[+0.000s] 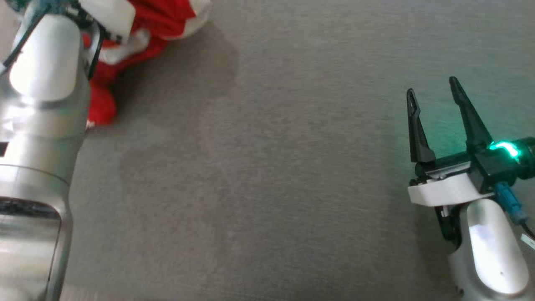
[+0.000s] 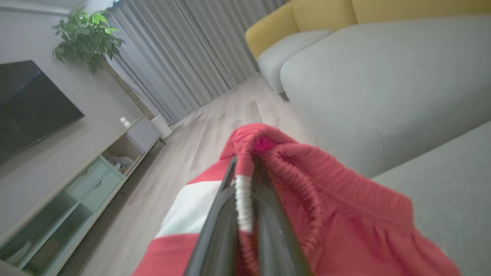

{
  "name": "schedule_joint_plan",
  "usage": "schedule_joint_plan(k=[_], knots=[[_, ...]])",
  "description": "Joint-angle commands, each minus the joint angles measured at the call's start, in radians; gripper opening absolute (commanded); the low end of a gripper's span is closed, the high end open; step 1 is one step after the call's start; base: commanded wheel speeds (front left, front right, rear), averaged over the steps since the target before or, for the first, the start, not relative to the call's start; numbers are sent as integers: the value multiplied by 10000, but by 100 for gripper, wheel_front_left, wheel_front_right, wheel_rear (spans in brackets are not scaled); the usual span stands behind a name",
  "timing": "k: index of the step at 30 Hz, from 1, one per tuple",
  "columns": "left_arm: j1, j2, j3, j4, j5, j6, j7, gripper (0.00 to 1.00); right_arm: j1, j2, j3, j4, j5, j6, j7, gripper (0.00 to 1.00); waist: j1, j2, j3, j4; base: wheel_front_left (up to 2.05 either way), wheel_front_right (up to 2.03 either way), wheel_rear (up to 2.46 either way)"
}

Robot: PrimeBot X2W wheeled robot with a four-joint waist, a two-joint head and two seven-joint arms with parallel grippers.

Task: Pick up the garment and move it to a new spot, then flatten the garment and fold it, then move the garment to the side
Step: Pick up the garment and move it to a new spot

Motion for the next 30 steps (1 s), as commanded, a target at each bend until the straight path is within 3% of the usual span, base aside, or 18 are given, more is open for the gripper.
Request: schedule_joint_plan(k=[1,8,15,18,22,29,30], knots=[[-570,532,121,-450,75,-1,14,0,197,130,272,-270,82,65,8,100,1,0,-700,-913,0,0,0],[-706,413,-462,-2268,82,-372,686,0,642,207,447,-316,1010,65,8,100,1,0,-1700,-2834,0,0,0],[-587,-308,-765,-3733,-1304,-574,1435,0,1053,210,460,-358,1891,65,8,100,1,0,-2164,-4255,0,0,0],[-244,-433,-1192,-4084,-2013,-586,1738,0,1066,210,477,-484,2081,65,8,100,1,0,-2124,-4553,0,0,0],[979,-170,-1970,-4126,-2921,-589,1868,0,1044,211,631,-584,2299,65,8,100,1,0,-1961,-4702,0,0,0],[4289,116,-2759,-2989,-4214,-544,500,0,977,211,834,-591,2427,65,8,100,1,0,-1558,-4417,0,0,0],[4613,111,-2741,-2737,-4205,-386,185,71,979,211,831,-586,2425,65,8,100,1,0,-1545,-4342,0,0,0]])
